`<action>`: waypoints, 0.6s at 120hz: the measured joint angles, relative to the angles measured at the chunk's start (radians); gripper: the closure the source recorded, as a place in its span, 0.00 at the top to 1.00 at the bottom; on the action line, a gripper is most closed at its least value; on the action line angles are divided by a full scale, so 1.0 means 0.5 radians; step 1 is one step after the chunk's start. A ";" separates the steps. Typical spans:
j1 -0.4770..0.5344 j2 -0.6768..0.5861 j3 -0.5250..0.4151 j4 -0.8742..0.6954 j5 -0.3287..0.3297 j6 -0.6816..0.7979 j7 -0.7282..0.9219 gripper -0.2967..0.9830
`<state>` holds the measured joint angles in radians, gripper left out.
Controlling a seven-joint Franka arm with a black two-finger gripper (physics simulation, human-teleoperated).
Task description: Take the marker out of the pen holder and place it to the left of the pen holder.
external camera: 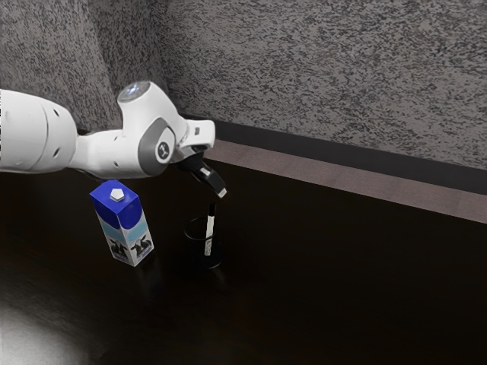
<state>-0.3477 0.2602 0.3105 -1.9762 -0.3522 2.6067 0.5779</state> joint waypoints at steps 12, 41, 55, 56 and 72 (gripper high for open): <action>0.003 0.015 0.088 -0.014 -0.036 -0.020 -0.081 0.77; -0.061 0.017 0.100 -0.030 -0.082 -0.190 -0.429 0.77; -0.142 0.047 0.094 -0.035 -0.074 -0.235 -0.574 0.76; -0.145 0.048 0.094 -0.036 -0.073 -0.237 -0.583 0.76; -0.160 0.060 0.095 -0.032 0.021 -0.254 -0.714 0.72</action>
<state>-0.4277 0.2901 0.3579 -1.9922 -0.3417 2.4795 0.2207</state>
